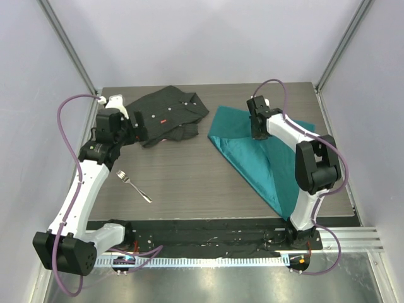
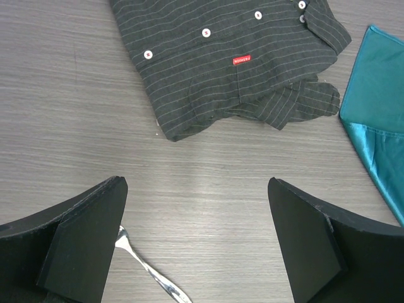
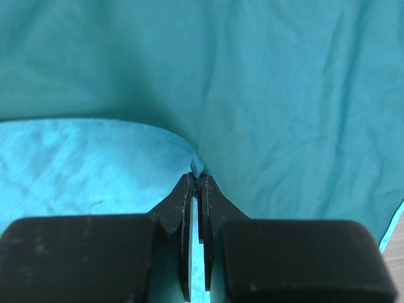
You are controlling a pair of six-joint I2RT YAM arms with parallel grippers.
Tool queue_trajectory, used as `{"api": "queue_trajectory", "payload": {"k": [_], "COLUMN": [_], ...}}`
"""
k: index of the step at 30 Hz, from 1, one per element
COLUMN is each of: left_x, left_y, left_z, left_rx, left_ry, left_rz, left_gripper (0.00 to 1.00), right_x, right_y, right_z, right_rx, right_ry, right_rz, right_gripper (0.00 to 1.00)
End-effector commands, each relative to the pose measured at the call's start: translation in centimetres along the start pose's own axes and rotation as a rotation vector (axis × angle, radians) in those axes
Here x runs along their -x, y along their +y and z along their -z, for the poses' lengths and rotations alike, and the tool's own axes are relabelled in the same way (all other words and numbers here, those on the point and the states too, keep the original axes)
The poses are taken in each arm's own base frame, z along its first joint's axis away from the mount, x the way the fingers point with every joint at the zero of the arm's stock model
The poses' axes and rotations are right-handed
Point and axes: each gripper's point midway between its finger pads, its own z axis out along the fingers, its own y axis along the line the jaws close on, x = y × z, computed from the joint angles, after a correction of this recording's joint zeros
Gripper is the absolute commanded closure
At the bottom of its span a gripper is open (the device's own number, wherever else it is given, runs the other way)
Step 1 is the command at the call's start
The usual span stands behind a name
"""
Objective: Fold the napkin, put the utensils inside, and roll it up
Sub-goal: Fold the napkin
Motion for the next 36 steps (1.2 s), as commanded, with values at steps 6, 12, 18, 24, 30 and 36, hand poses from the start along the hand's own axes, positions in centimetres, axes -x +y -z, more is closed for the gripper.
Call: {"api": "queue_trajectory", "payload": {"k": [6, 12, 18, 24, 30, 36], "left_x": [1.0, 1.4, 1.4, 1.5, 1.3, 1.3], "left_y": [-0.7, -0.5, -0.7, -0.9, -1.2, -1.0], "left_z": [-0.4, 0.6, 0.9, 1.1, 1.0, 1.0], "left_rx": [-0.047, -0.044, -0.053, -0.066, -0.080, -0.069], "left_ry": [-0.059, -0.093, -0.090, -0.095, -0.080, -0.083], "left_rz": [-0.025, 0.002, 0.015, 0.022, 0.023, 0.020], "left_gripper": [0.00, 0.00, 0.00, 0.00, 0.00, 0.00], "right_x": [3.2, 3.5, 3.7, 3.8, 5.4, 6.6], "right_y": [-2.8, -5.7, -9.6, -12.1, -15.2, -17.6], "right_z": [-0.8, -0.9, -1.5, -2.8, -4.4, -5.5], "right_rx": [-0.021, -0.046, -0.101, -0.137, -0.177, -0.189], "right_ry": [-0.062, -0.067, -0.060, -0.027, -0.022, -0.012], "right_rz": [-0.022, -0.085, -0.163, -0.189, -0.229, -0.273], "right_gripper": [0.99, 0.99, 0.99, 0.99, 0.99, 0.99]}}
